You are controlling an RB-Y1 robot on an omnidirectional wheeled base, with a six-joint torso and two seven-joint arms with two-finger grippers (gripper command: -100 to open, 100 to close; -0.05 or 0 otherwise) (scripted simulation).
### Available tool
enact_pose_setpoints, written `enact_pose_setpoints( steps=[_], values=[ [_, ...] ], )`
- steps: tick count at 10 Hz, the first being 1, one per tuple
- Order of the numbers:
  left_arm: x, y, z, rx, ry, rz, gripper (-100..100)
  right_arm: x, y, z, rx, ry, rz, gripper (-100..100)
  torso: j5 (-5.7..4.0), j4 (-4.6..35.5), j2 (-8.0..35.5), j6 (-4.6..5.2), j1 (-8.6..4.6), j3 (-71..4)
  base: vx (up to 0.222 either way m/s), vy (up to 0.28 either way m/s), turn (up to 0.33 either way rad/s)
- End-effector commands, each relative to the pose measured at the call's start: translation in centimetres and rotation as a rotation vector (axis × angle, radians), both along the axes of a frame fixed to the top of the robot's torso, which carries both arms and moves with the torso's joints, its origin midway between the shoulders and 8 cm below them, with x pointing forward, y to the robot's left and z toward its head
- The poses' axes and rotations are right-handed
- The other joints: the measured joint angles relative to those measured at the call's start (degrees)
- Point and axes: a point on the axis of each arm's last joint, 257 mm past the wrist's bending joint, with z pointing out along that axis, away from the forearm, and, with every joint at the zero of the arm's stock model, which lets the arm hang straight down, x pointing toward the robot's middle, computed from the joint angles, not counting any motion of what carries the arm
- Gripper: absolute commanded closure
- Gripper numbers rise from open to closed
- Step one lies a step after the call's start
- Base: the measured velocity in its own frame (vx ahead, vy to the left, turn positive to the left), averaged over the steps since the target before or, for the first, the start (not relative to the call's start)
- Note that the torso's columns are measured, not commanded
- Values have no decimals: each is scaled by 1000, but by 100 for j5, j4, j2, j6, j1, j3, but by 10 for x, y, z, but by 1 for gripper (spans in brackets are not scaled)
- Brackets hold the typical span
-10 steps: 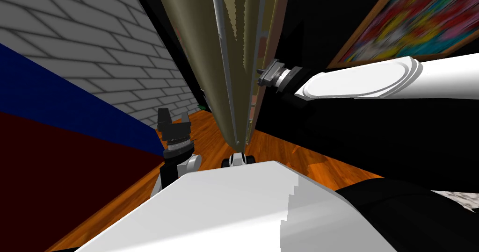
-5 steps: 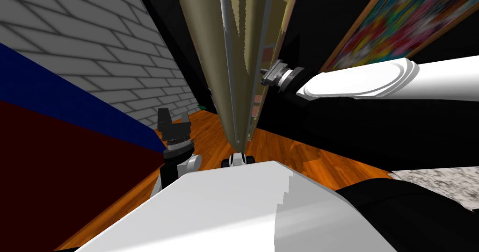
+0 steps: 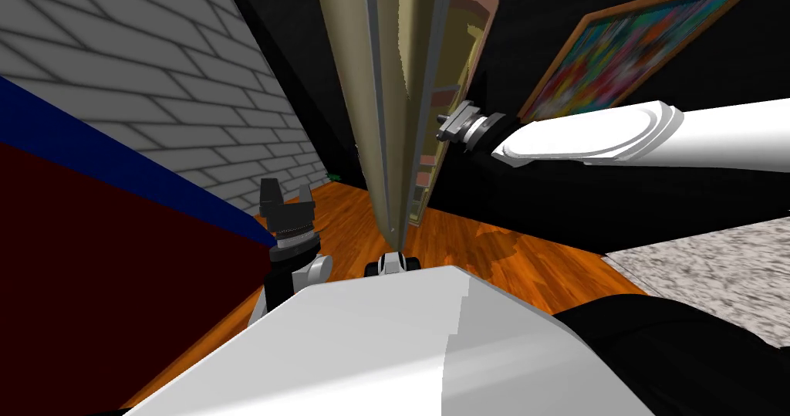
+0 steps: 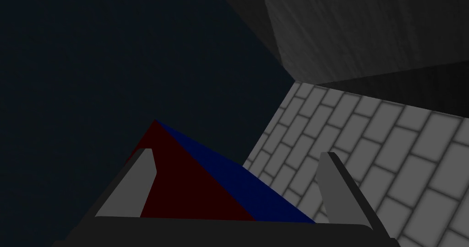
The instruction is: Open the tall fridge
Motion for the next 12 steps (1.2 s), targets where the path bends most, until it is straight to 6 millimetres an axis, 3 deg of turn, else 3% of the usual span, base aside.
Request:
enact_pose_setpoints(
  steps=[1, 2, 5, 12],
  values=[
    [0, 0, 0, 0, 0, 0, 0, 2, -7, 0, 4, -1, -14, 100, -4, -1, 1, 4, 3, 0, -81, 115, -31],
    [0, 0, 0, 0, 0, 0, 0, 6, -21, 6, 9, -12, -46, -100, -6, -6, -20, 1, -16, -12, -32, 136, -10],
    [0, 0, 0, 0, 0, 0, 0, 11, -43, 14, 18, -29, -90, -100, 17, -4, -9, -1, 56, -6, -4, 207, -25],
    [0, 0, 0, 0, 0, 0, 0, 22, -113, 37, 48, -77, -231, -100, 7, 1, 5, 1, 27, 2, -12, 230, -20]
  ],
)
